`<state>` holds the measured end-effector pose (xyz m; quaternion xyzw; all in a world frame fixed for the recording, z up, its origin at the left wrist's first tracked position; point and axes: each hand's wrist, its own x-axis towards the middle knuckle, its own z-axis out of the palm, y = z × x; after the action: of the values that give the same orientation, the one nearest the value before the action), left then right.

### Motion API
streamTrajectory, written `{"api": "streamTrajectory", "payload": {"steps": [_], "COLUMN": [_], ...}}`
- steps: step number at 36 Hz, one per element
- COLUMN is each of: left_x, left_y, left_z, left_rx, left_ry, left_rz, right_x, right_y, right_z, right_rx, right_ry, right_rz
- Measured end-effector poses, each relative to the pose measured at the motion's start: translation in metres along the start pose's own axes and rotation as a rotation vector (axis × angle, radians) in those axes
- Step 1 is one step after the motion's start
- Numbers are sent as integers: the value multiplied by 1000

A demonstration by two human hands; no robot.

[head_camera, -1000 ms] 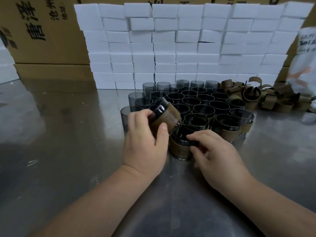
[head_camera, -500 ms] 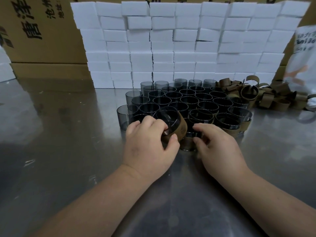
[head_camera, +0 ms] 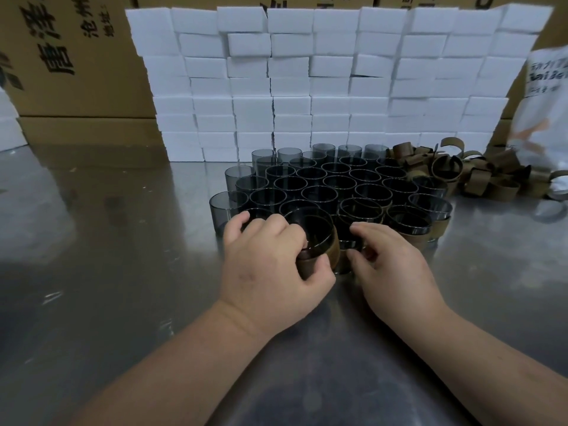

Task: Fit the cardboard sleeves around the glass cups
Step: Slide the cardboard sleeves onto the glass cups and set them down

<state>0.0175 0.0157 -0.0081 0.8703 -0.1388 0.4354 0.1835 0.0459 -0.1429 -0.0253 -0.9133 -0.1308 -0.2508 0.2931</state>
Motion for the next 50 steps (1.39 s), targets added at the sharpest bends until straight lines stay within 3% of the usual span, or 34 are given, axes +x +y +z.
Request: {"api": "streamTrajectory", "payload": {"steps": [9, 15, 22, 29, 35, 39, 43, 50], "left_x": [1, 1, -1, 2, 16, 17, 15, 11], "left_y": [-3, -11, -14, -26, -50, -77, -82, -76], "left_z": [3, 11, 18, 26, 20, 27, 35, 37], "left_rx": [53, 78, 28, 80, -174, -263, -407, -352], "left_ry": [-92, -291, -175, -374, 0, 16, 74, -6], "left_rz": [-59, -132, -183, -452, -775, -1035, -1014, -818], "right_x": [0, 0, -1, -3, -4, -5, -6, -8], "right_y": [2, 2, 3, 3, 4, 3, 2, 3], "right_z": [1, 2, 3, 2, 1, 1, 2, 1], "right_rx": [-13, -7, 19, 55, 87, 117, 139, 160], "right_ry": [7, 7, 4, -16, -18, -19, -18, -42], "right_rz": [6, 11, 2, 5, 26, 27, 16, 3]}}
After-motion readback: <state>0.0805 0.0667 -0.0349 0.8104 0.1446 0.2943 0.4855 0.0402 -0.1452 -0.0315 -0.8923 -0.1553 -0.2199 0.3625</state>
